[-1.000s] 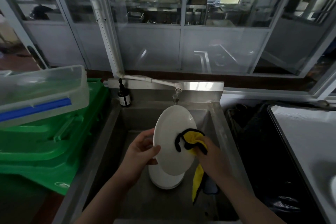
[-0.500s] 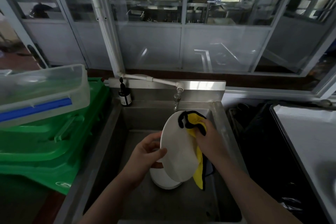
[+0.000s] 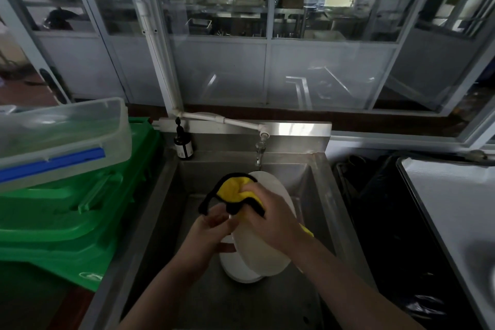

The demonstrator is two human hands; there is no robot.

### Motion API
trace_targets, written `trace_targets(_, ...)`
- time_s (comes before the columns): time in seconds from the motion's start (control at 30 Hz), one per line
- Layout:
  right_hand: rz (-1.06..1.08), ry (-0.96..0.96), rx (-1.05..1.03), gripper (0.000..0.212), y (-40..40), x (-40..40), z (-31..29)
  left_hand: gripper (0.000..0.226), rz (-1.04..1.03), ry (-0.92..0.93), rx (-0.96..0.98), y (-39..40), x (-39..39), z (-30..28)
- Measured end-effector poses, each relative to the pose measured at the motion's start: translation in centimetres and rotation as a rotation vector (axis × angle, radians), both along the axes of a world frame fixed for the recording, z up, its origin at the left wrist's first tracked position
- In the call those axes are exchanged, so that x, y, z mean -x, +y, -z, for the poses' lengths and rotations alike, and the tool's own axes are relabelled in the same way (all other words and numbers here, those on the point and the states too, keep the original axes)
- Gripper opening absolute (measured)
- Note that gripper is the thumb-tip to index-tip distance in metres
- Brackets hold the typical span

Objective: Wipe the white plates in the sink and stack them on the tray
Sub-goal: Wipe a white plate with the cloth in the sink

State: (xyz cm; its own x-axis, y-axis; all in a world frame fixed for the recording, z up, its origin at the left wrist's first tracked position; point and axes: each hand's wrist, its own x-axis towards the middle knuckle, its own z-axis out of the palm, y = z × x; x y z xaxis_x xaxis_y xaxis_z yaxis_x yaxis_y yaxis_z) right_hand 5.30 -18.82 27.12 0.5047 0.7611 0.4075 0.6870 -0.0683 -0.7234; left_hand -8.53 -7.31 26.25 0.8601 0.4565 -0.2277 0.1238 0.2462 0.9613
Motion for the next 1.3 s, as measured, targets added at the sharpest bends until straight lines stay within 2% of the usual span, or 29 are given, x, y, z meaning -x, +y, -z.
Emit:
trace_targets(0.13, -0.065, 0.025, 0.031, 0.024, 0.3, 0.3, 0.8, 0.058, 0.020, 0.010, -0.048, 0.3, 0.4, 0.2)
trace_targets(0.33, 0.161, 0.127, -0.031, 0.020, 0.8, -0.8, 0.4, 0.044, 0.057, -0.022, -0.057, -0.2, 0.9, -0.2)
trace_targets(0.57, 0.336, 0.307, 0.114, 0.018, 0.4, -3.6, 0.9, 0.048, -0.017, -0.056, -0.101, -1.1, 1.2, -0.6)
trace_targets(0.73, 0.455, 0.434, 0.334, 0.030, -0.5, -4.5, 3.0, 0.046, -0.034, -0.045, -0.142, -1.7, 1.1, -0.6)
trace_targets(0.8, 0.488, 0.483, 0.379, 0.024, -0.9, -4.4, 3.7, 0.047, -0.041, -0.038, -0.173, -1.9, 0.9, -0.7)
trace_targets(0.97, 0.560, 0.677, 0.325, 0.017, -2.0, -3.8, 4.6, 0.048, -0.053, -0.026, -0.192, -2.5, 0.8, -0.3)
trace_targets(1.1, 0.569, 0.747, 0.282, 0.026, -2.4, -3.1, 5.1, 0.047, -0.032, -0.022, -0.187, -3.0, 0.8, -0.4)
trace_targets(1.3, 0.525, 0.674, 0.228, 0.014, -2.2, -2.9, 3.3, 0.046, 0.023, -0.040, -0.183, -3.1, 0.5, -1.4)
